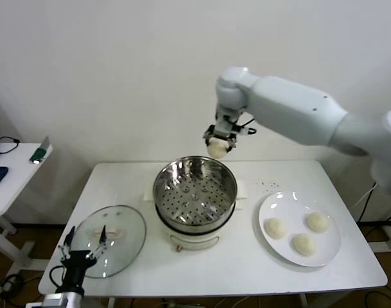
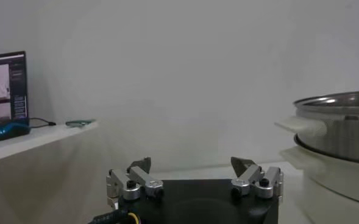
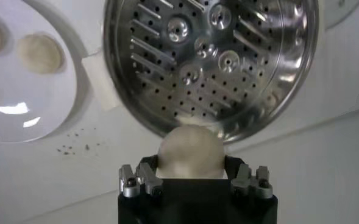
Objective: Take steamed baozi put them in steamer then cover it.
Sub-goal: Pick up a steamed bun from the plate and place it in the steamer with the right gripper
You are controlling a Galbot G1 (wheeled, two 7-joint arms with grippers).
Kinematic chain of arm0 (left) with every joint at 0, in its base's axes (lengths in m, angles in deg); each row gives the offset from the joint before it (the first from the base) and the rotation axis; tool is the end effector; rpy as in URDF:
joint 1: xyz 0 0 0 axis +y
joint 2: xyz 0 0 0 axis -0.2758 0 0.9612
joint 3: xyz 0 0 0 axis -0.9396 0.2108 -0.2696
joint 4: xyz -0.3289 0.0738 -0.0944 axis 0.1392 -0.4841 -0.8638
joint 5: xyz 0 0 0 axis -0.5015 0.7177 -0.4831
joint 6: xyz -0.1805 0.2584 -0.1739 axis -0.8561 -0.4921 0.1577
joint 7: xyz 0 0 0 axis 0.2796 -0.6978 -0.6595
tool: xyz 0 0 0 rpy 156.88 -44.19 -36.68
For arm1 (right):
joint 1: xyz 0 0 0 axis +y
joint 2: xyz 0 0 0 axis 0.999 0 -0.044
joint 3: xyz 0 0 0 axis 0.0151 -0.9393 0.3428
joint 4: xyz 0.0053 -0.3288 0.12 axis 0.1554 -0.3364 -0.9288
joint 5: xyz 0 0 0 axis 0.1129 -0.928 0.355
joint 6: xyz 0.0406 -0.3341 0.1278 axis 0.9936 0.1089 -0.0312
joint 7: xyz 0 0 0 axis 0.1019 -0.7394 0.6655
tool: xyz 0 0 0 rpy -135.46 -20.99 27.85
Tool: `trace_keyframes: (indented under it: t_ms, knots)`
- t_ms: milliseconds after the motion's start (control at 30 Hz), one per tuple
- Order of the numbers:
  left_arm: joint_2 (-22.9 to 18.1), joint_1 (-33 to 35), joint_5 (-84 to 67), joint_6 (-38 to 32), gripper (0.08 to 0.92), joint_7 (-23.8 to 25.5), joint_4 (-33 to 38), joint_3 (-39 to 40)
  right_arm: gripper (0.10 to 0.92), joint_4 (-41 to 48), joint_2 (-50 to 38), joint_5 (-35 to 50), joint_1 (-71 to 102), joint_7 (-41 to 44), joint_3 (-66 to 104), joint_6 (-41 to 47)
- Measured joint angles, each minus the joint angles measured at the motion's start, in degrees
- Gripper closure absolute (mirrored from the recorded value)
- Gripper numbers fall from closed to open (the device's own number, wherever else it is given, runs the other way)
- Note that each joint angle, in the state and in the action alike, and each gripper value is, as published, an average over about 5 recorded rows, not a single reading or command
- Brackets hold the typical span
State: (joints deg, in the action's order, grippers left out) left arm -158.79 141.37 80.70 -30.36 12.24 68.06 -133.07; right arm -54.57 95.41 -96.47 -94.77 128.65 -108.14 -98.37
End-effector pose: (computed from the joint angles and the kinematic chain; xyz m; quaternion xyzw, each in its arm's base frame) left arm 0.1446 0.1140 -0.3677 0.0505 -0.9967 -0.0583 0.0258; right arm 0.5910 0.1665 -0.0140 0.6002 -0.1013 0.7922 0.0446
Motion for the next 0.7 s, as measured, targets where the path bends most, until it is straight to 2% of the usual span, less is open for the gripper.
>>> trace_keyframes:
  t_ms: [533,700]
  knots:
    - [1.05,0.46,-1.42,0.08,0.177,-0.09,0.22,-0.62,0.321,6.78,7.85,-9.56,9.64,-0.91,2.02,-3.29]
    - [1.06,0.14,-1.46,0.16,0.177,-0.09,-0.05,-0.60,0.254,7.82,8.51,-11.18,11.05,-0.98,2.70,-3.76]
